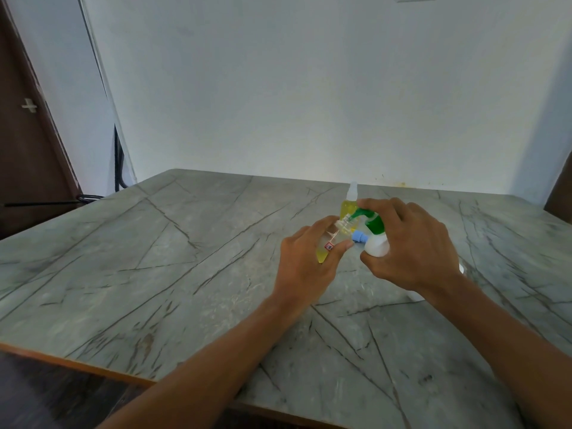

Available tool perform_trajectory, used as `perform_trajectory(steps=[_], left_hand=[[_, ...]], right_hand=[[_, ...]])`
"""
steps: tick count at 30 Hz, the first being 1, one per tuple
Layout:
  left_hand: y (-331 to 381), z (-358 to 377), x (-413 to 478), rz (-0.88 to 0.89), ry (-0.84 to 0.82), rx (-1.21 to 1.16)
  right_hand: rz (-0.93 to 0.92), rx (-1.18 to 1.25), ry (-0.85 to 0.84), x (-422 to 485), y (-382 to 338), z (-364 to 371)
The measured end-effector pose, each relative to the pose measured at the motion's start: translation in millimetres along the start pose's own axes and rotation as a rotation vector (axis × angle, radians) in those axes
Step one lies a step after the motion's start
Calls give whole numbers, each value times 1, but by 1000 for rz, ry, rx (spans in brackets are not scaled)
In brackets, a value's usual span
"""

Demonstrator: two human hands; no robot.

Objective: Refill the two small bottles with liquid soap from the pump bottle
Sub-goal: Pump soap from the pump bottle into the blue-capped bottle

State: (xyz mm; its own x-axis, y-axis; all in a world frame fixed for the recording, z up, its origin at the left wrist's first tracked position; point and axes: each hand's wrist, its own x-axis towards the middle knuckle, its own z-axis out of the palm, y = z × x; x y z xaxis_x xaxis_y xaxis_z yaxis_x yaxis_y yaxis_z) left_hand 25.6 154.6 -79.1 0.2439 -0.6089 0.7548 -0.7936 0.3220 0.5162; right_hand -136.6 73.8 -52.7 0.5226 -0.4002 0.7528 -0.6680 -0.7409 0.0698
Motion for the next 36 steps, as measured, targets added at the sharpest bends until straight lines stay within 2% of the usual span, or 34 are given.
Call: perform_trajectory(steps=[25, 36], left_hand=[[2, -2, 2, -57, 23, -36], [1, 1, -1, -4, -3, -8]], right_hand=[[10, -14, -6, -1, 0, 2], [9, 11, 28, -4, 2, 3]])
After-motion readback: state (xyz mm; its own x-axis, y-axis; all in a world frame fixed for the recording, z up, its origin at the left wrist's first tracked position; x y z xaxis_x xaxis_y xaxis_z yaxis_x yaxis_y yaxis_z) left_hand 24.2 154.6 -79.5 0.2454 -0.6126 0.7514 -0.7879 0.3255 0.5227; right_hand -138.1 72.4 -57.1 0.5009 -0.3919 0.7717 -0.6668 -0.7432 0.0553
